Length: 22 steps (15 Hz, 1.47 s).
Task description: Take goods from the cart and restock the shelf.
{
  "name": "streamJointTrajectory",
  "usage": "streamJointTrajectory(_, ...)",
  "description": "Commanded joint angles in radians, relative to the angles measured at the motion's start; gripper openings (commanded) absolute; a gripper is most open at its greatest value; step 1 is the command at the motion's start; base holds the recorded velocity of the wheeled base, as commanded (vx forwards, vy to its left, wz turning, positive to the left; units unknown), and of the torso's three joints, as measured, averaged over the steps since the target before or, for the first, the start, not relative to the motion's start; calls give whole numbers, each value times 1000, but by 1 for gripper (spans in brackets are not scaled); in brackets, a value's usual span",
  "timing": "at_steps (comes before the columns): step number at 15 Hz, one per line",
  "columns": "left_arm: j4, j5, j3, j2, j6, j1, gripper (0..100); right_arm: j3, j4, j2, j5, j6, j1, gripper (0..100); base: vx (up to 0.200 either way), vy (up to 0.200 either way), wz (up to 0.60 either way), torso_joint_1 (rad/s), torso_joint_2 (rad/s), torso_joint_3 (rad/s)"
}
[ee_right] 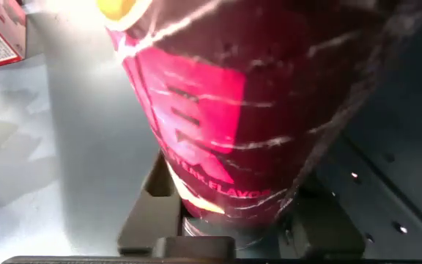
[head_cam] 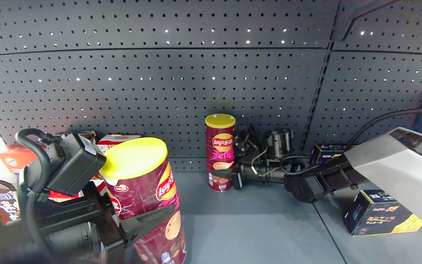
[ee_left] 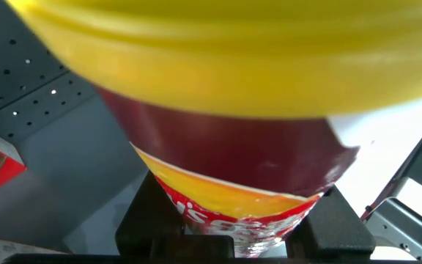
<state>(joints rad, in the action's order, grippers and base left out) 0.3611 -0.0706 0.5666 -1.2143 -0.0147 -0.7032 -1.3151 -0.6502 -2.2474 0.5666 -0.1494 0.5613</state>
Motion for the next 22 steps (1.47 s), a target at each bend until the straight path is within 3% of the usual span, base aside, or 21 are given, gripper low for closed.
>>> streamJointTrajectory(1,1,0,-1,1,-1,1,0,4,1,3,-1,-1,6,0,0,0,0,0,0,0)
streamJointTrajectory(7,1,-1,-4,1,-1,1,0,148,-8,155,-56,4,52,0,0,0,0,0,0,0)
streamJointTrajectory(9,1,-1,-4,1,-1,8,0,332,-89,282,-74,5,81,0,0,0,0,0,0,0)
streamJointTrajectory(10,1,-1,-2,1,-1,8,0,336,-91,285,-74,5,83,0,0,0,0,0,0,0)
streamJointTrajectory(12,1,0,3,1,-1,8,0,524,-140,405,-125,7,111,0,0,0,0,0,0,0)
streamJointTrajectory(15,1,3,7,-1,-1,10,0,691,-241,482,-159,28,150,0,0,0,0,0,0,0)
streamJointTrajectory(18,1,5,10,-1,-1,10,0,749,-298,506,-218,45,209,0,0,0,0,0,0,0)
streamJointTrajectory(22,1,3,10,-11,1,16,0,797,-313,508,-221,45,249,0,0,0,0,0,0,0)
